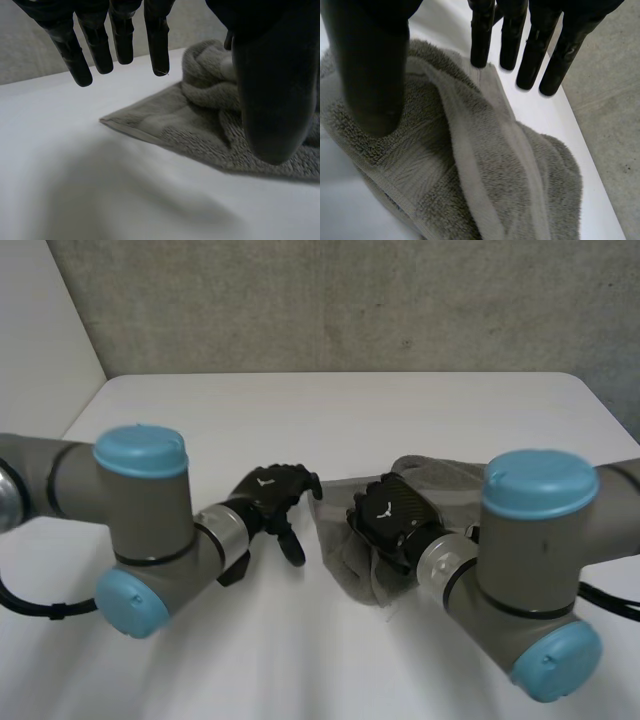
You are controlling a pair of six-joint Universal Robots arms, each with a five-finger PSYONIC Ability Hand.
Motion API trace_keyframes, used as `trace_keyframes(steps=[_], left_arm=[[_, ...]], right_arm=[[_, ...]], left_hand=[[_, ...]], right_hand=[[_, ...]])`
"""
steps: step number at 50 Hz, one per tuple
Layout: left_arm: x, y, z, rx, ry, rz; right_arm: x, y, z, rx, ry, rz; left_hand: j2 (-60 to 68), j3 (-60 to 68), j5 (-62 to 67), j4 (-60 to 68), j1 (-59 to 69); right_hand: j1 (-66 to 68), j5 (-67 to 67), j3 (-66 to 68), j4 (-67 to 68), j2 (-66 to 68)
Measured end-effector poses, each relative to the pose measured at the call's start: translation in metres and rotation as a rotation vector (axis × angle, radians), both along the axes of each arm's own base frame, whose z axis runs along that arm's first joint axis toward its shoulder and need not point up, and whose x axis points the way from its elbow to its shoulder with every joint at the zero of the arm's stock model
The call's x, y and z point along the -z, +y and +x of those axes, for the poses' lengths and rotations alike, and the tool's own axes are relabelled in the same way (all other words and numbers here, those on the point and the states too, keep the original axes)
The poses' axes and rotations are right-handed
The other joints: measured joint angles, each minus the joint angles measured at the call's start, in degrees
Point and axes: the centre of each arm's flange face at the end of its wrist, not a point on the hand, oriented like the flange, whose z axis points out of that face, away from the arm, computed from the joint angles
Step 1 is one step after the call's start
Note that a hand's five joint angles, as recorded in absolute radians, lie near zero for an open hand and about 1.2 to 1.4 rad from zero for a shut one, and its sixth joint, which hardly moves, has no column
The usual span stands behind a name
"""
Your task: Fold the towel.
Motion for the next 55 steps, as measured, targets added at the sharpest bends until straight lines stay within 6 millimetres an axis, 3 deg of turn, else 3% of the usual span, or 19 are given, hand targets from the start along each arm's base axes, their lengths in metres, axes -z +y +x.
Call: trace_keyframes(steps=[2,7,9,15,21,38,44,47,51,53,55], left_arm=[[0.005,0.003,-0.003,0.012,-0.002,-0.006],[0.013,0.008,-0.011,0.035,0.001,-0.014],[0.014,0.009,-0.012,0.038,0.004,-0.016],[0.015,0.011,-0.017,0.049,0.012,-0.021],[0.018,0.015,-0.023,0.068,0.015,-0.030],[0.031,0.022,-0.042,0.116,0.018,-0.041],[0.032,0.027,-0.045,0.129,0.016,-0.036],[0.033,0.030,-0.046,0.136,0.015,-0.035],[0.034,0.032,-0.048,0.143,0.014,-0.035],[0.034,0.033,-0.049,0.146,0.014,-0.035],[0.035,0.034,-0.050,0.150,0.015,-0.034]], right_arm=[[0.007,-0.002,0.002,0.004,-0.002,-0.004],[0.013,-0.009,0.002,0.030,-0.011,-0.017],[0.010,-0.011,0.002,0.040,-0.021,-0.026],[-0.016,-0.023,-0.010,0.115,-0.095,-0.043],[-0.035,-0.040,-0.041,0.242,-0.172,-0.018],[-0.044,-0.074,-0.147,0.552,-0.134,0.002],[-0.044,-0.076,-0.171,0.573,-0.074,0.052],[-0.046,-0.077,-0.172,0.565,-0.081,0.061],[-0.047,-0.080,-0.171,0.564,-0.112,0.064],[-0.048,-0.081,-0.170,0.567,-0.131,0.068],[-0.048,-0.082,-0.169,0.571,-0.153,0.075]], left_hand=[[0.00,0.00,0.00,0.00,0.00],[0.00,0.00,0.00,0.00,0.00],[0.00,0.00,0.00,0.00,0.00],[0.00,0.00,0.00,0.00,0.00],[0.00,0.00,0.01,0.00,0.00],[0.00,0.00,0.01,0.00,0.00],[0.00,0.00,0.05,0.00,0.00],[0.17,0.11,0.64,0.00,0.00],[6.57,6.51,8.90,1.69,1.55],[14.42,13.59,15.93,8.20,8.23],[34.54,34.06,34.86,28.97,26.44]], right_hand=[[6.16,5.14,5.06,5.30,5.83],[41.45,40.37,40.37,40.99,41.15],[45.94,46.46,45.67,46.42,45.70],[46.05,47.15,45.92,47.54,45.72],[46.33,47.16,45.92,47.54,45.73],[46.35,47.17,45.93,47.56,45.73],[46.59,47.17,45.93,47.56,45.73],[46.59,47.17,45.94,47.56,45.73],[46.59,47.17,46.20,47.56,45.76],[46.59,47.17,46.23,47.56,45.77],[46.59,47.17,46.23,47.56,45.77]])
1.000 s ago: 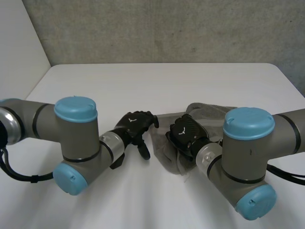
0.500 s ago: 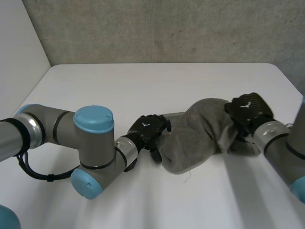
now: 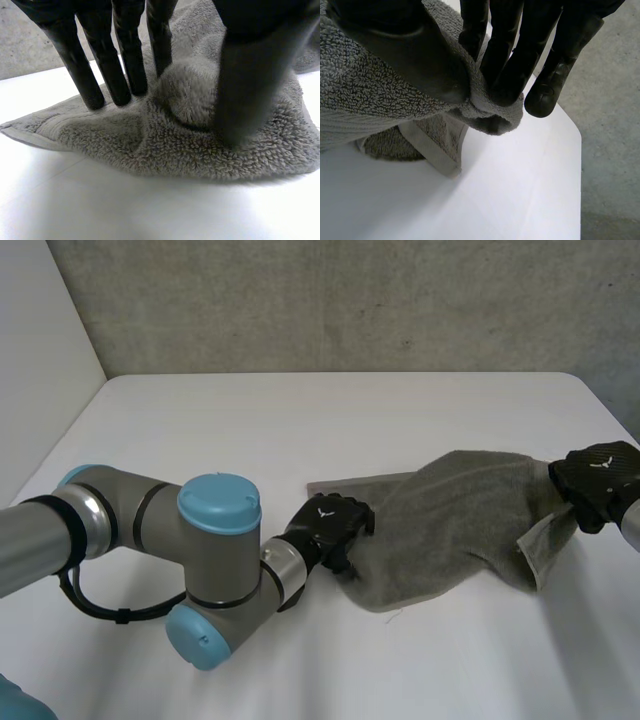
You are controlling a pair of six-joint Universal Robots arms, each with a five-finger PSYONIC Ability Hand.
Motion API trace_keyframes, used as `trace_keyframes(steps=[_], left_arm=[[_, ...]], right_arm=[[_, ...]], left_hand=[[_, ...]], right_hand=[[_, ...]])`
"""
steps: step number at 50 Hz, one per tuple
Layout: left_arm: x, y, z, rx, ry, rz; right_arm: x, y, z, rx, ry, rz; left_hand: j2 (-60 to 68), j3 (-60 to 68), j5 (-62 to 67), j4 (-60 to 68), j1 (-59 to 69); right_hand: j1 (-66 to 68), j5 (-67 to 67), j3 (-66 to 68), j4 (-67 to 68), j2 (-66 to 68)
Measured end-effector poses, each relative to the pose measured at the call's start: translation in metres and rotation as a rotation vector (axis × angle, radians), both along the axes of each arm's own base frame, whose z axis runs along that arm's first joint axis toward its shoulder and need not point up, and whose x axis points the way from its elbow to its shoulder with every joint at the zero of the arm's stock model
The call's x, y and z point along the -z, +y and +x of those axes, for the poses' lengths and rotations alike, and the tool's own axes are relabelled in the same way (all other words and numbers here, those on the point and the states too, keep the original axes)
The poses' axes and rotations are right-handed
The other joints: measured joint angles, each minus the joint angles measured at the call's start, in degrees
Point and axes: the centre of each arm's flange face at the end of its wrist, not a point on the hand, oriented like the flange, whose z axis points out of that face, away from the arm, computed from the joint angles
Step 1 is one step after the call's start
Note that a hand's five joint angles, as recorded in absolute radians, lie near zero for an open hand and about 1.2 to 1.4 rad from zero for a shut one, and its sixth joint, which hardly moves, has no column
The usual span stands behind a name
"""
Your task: Fold the towel.
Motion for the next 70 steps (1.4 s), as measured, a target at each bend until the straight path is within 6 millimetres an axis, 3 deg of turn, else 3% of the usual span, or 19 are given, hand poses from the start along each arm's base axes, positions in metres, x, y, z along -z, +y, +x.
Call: trace_keyframes(steps=[1,4,10,15,19,24,31,36,43,47,52,56,59,60,63,67,70], left_arm=[[0.000,0.000,0.000,0.001,0.000,0.001],[0.000,0.001,-0.001,0.003,0.002,0.001],[-0.013,-0.001,-0.002,-0.001,0.024,-0.020],[-0.049,-0.008,0.000,-0.020,0.078,-0.083],[-0.096,-0.021,0.013,-0.065,0.144,-0.167],[-0.159,-0.039,0.046,-0.151,0.214,-0.278],[-0.216,-0.046,0.094,-0.254,0.247,-0.362],[-0.218,-0.049,0.114,-0.267,0.224,-0.335],[-0.187,-0.062,0.128,-0.227,0.170,-0.218],[-0.162,-0.083,0.126,-0.223,0.147,-0.166],[-0.158,-0.117,0.119,-0.232,0.155,-0.204],[-0.191,-0.153,0.113,-0.272,0.210,-0.360],[-0.234,-0.171,0.111,-0.315,0.276,-0.516],[-0.243,-0.173,0.112,-0.323,0.289,-0.545],[-0.300,-0.169,0.116,-0.354,0.375,-0.709],[-0.338,-0.153,0.121,-0.364,0.426,-0.800],[-0.340,-0.143,0.126,-0.368,0.414,-0.779]], right_arm=[[0.000,0.000,0.000,0.002,-0.009,0.001],[0.001,0.000,0.001,0.005,-0.023,0.004],[-0.002,-0.001,0.001,0.008,-0.035,-0.002],[-0.019,-0.005,0.001,0.013,-0.039,-0.054],[-0.054,-0.005,0.003,0.012,-0.070,-0.150],[-0.112,0.004,0.010,-0.011,-0.176,-0.257],[-0.168,0.025,0.021,-0.093,-0.341,-0.255],[-0.170,0.030,0.027,-0.130,-0.373,-0.181],[-0.132,0.024,0.068,-0.242,-0.365,-0.017],[-0.106,0.010,0.099,-0.303,-0.364,0.033],[-0.099,-0.013,0.133,-0.352,-0.400,-0.055],[-0.124,-0.036,0.155,-0.393,-0.483,-0.278],[-0.166,-0.046,0.162,-0.432,-0.572,-0.516],[-0.173,-0.047,0.162,-0.438,-0.585,-0.548],[-0.214,-0.042,0.159,-0.479,-0.672,-0.735],[-0.230,-0.032,0.154,-0.523,-0.746,-0.779],[-0.214,-0.022,0.154,-0.574,-0.773,-0.684]], left_hand=[[9.80,9.65,9.61,8.73,8.69],[23.63,23.76,24.72,23.85,21.93],[24.66,25.04,26.13,26.17,24.23],[24.66,25.12,26.13,26.18,24.23],[24.66,25.15,26.13,26.18,24.77],[24.66,25.15,26.13,26.19,24.87],[24.66,25.16,26.20,26.20,26.15],[24.66,25.16,26.41,26.22,26.15],[24.66,25.17,26.43,26.45,26.15],[24.66,25.18,26.43,26.45,26.15],[24.66,25.21,26.43,26.45,26.17],[24.66,25.22,26.40,26.45,26.66],[24.66,25.23,26.40,26.47,26.67],[24.66,25.23,26.40,26.47,26.67],[24.66,25.23,26.40,26.48,26.67],[24.66,25.23,26.40,26.48,26.67],[24.66,25.23,26.40,26.48,26.67]], right_hand=[[0.00,0.00,0.00,0.00,0.00],[0.00,0.00,0.00,0.00,0.00],[0.00,0.00,0.03,0.00,0.00],[0.00,0.00,0.04,0.00,0.00],[0.03,0.00,0.04,0.00,0.00],[0.35,0.14,0.04,0.35,0.00],[0.57,0.48,0.46,0.35,0.00],[0.57,0.48,0.55,0.35,0.01],[0.58,0.48,0.56,0.35,0.03],[0.58,0.48,0.57,0.36,0.03],[0.57,0.48,0.57,0.36,0.22],[0.59,0.48,0.58,0.36,0.33],[0.59,0.48,0.58,0.36,0.33],[0.59,0.48,0.58,0.36,0.33],[0.70,0.48,0.58,0.36,0.33],[0.79,0.48,0.58,0.36,0.33],[0.79,0.48,0.58,0.36,0.33]])
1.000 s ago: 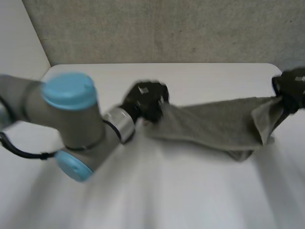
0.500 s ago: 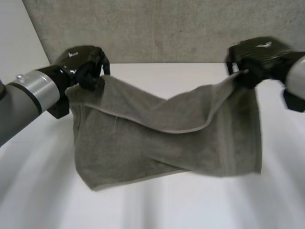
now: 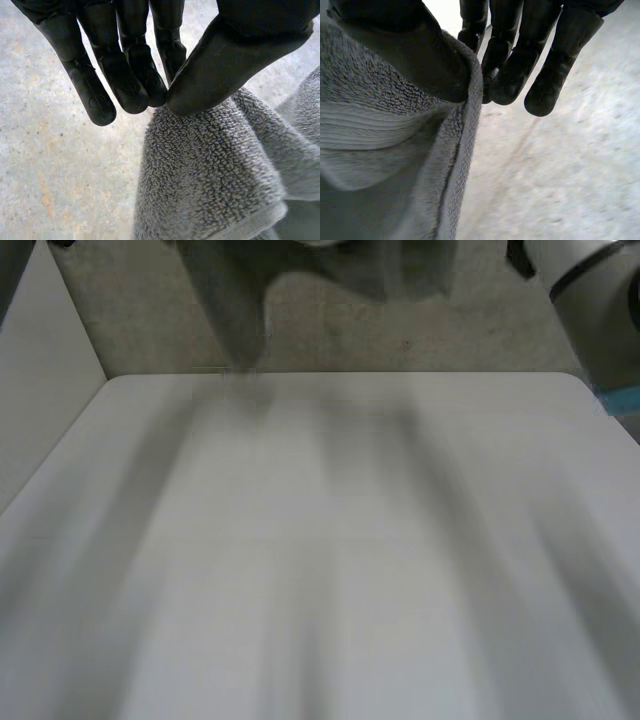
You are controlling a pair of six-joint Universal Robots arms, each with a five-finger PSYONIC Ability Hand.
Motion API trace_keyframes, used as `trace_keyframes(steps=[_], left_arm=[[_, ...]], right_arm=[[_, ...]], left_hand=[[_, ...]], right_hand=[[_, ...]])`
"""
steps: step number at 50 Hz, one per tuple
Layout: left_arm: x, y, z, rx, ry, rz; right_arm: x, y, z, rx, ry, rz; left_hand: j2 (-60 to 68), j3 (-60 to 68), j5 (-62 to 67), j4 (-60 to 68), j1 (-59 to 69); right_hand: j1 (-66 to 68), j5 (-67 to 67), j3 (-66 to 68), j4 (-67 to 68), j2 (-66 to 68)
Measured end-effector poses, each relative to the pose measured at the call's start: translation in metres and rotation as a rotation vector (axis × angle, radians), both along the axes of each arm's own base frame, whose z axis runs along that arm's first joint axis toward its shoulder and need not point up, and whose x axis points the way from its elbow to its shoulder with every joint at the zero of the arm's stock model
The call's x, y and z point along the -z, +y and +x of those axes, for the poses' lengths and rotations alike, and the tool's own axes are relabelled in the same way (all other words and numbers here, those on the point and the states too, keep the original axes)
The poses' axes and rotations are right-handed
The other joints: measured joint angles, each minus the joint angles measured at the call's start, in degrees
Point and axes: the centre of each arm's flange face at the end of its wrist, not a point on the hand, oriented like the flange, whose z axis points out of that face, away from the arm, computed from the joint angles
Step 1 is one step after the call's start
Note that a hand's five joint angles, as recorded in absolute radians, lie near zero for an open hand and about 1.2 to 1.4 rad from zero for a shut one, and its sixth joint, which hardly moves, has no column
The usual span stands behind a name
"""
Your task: Fold the towel.
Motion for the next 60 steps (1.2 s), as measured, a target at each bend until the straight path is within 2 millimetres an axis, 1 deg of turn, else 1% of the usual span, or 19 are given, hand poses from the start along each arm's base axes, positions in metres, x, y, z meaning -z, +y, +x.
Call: trace_keyframes(steps=[1,4,10,11,12,14,16,17,21,25,34,37,40,42,45,47,48,51,60], left_arm=[[0.003,0.000,0.001,0.000,-0.004,0.012],[0.029,0.002,0.002,0.008,-0.044,0.106],[0.125,0.013,0.011,0.072,-0.178,0.384],[0.135,0.016,0.011,0.079,-0.192,0.410],[0.160,0.022,0.013,0.099,-0.228,0.476],[0.193,0.034,0.015,0.124,-0.281,0.560],[0.216,0.044,0.016,0.142,-0.325,0.615],[0.235,0.054,0.015,0.157,-0.370,0.657],[0.268,0.075,0.009,0.195,-0.467,0.717],[0.281,0.089,-0.001,0.230,-0.525,0.730],[0.278,0.104,-0.024,0.294,-0.548,0.693],[0.278,0.108,-0.032,0.319,-0.544,0.688],[0.282,0.110,-0.039,0.337,-0.542,0.690],[0.285,0.110,-0.042,0.341,-0.541,0.692],[0.286,0.107,-0.043,0.328,-0.538,0.692],[0.286,0.105,-0.041,0.314,-0.535,0.691],[0.284,0.101,-0.037,0.290,-0.529,0.690],[0.280,0.094,-0.027,0.244,-0.517,0.691],[0.273,0.077,0.021,0.107,-0.474,0.714]], right_arm=[[0.004,0.001,0.000,-0.011,0.009,0.013],[0.031,0.003,-0.001,-0.063,0.071,0.096],[0.106,-0.001,-0.016,-0.108,0.224,0.378],[0.112,-0.001,-0.017,-0.107,0.238,0.408],[0.130,-0.001,-0.021,-0.098,0.278,0.492],[0.152,0.002,-0.026,-0.078,0.339,0.595],[0.169,0.004,-0.032,-0.045,0.396,0.672],[0.182,0.006,-0.037,-0.005,0.452,0.730],[0.202,0.008,-0.049,0.105,0.570,0.805],[0.207,0.004,-0.057,0.191,0.624,0.808],[0.206,-0.028,-0.074,0.311,0.595,0.766],[0.211,-0.038,-0.081,0.354,0.585,0.773],[0.216,-0.043,-0.085,0.391,0.582,0.789],[0.221,-0.045,-0.089,0.423,0.580,0.802],[0.224,-0.046,-0.093,0.466,0.578,0.814],[0.225,-0.045,-0.094,0.484,0.576,0.819],[0.224,-0.043,-0.096,0.499,0.573,0.822],[0.220,-0.037,-0.099,0.512,0.568,0.819],[0.203,-0.016,-0.104,0.510,0.540,0.768]], left_hand=[[0.00,0.00,0.00,0.00,0.00],[0.00,0.00,0.00,0.00,0.00],[0.00,0.00,0.00,0.01,0.00],[0.00,0.00,0.00,0.01,0.00],[0.00,0.00,0.00,0.01,0.00],[0.00,0.02,0.00,0.02,0.00],[0.00,0.03,0.00,0.02,0.00],[0.00,0.08,0.00,0.02,0.00],[0.00,0.19,0.00,0.02,0.00],[-0.02,0.20,0.00,0.03,0.00],[-0.08,0.21,0.00,0.03,-0.06],[-11.57,-11.49,-11.43,-13.10,-11.63],[-25.30,-25.09,-25.79,-27.22,-26.39],[-36.88,-37.10,-37.96,-38.92,-38.33],[-42.46,-43.91,-45.25,-45.38,-45.13],[-43.76,-45.35,-47.00,-46.78,-46.97],[-45.89,-47.19,-49.17,-48.79,-48.80],[-48.24,-48.23,-50.37,-49.87,-49.05],[-48.33,-48.23,-50.46,-49.88,-49.05]], right_hand=[[0.00,0.00,0.00,0.00,0.00],[0.00,0.00,0.00,0.00,0.00],[0.06,0.00,0.00,0.00,0.00],[0.06,0.00,0.00,0.00,0.00],[0.06,0.00,0.00,0.00,0.00],[0.08,0.00,0.00,0.00,0.00],[0.08,0.00,0.00,0.00,0.00],[0.05,0.00,0.00,0.00,0.00],[0.05,0.00,0.00,0.00,0.00],[0.04,0.00,0.00,0.00,0.00],[0.04,0.00,-0.01,-0.01,-0.01],[-0.79,-1.33,-0.75,-1.16,-0.67],[-14.27,-15.10,-14.04,-14.36,-13.90],[-28.30,-29.90,-27.88,-28.61,-27.59],[-39.32,-41.52,-38.92,-39.71,-38.66],[-46.76,-49.07,-45.74,-46.81,-45.17],[-54.20,-57.21,-54.10,-54.57,-53.98],[-60.21,-63.24,-59.91,-60.98,-59.63],[-62.54,-63.23,-61.49,-61.59,-60.91]])
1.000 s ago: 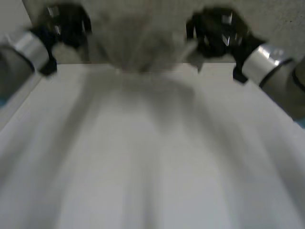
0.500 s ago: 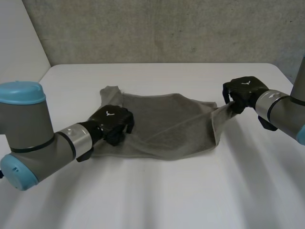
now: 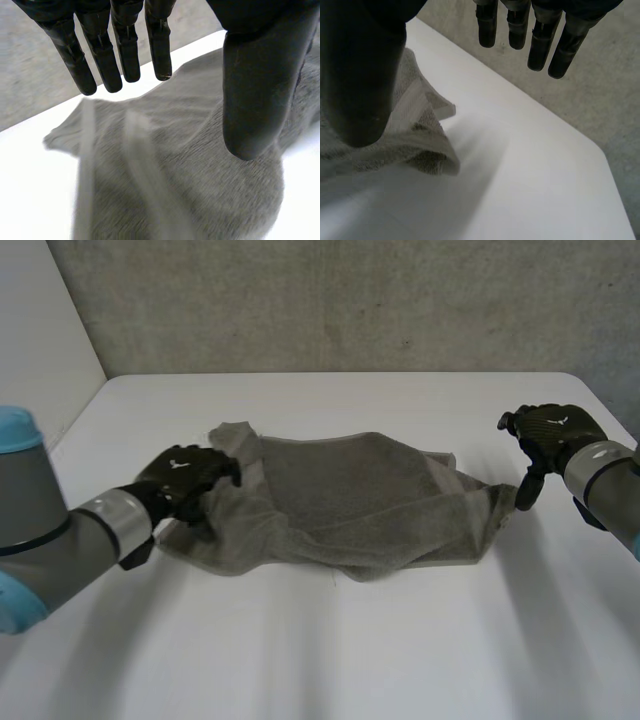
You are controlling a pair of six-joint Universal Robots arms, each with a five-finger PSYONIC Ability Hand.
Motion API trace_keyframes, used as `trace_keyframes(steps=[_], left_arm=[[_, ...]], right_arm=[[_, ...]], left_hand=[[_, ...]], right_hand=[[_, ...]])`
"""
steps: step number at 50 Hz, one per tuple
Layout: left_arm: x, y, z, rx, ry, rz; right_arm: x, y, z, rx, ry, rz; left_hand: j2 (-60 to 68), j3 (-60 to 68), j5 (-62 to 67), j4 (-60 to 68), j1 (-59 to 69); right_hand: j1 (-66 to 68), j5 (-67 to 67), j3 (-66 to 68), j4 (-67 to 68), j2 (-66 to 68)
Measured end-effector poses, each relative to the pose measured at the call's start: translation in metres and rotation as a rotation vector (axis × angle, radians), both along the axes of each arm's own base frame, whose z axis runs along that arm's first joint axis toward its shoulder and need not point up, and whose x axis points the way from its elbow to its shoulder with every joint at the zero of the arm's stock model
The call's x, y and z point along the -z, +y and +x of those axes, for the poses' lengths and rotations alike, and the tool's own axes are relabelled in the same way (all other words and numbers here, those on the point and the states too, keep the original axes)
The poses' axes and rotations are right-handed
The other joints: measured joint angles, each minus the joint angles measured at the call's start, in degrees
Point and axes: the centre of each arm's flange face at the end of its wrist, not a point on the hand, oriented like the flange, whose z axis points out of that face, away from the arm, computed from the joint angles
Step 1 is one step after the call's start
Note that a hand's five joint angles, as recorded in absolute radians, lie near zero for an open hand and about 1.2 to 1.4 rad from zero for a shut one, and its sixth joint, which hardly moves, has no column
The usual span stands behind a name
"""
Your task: Fold the towel.
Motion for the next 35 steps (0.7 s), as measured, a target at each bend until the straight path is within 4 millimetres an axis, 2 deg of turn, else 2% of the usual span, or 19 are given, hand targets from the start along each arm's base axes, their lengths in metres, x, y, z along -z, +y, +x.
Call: trace_keyframes(steps=[5,11,16,19,35], left_arm=[[0.012,0.000,0.020,-0.052,-0.008,0.034],[0.033,0.012,0.027,-0.056,-0.013,0.100],[0.046,0.016,0.027,-0.050,-0.011,0.108],[0.051,0.016,0.026,-0.045,-0.009,0.098],[0.062,0.013,0.015,-0.015,-0.010,0.092]], right_arm=[[-0.002,0.015,0.000,-0.035,-0.012,-0.004],[0.005,0.029,0.002,-0.075,-0.020,0.024],[0.009,0.033,0.003,-0.083,-0.021,0.030],[0.011,0.034,0.002,-0.083,-0.021,0.031],[0.019,0.038,0.001,-0.082,-0.015,0.048]], left_hand=[[0.00,0.00,0.00,0.00,0.00],[0.00,0.00,0.06,0.00,0.00],[0.50,0.46,2.01,0.48,0.78],[4.38,4.10,6.97,4.15,5.36],[7.02,6.67,9.51,6.61,8.12]], right_hand=[[0.00,0.00,-0.01,0.00,0.00],[0.00,0.00,-0.01,0.00,0.00],[0.00,0.00,-0.01,0.00,0.00],[0.04,0.00,-0.01,0.00,0.00],[0.00,0.00,-0.02,0.00,0.00]])
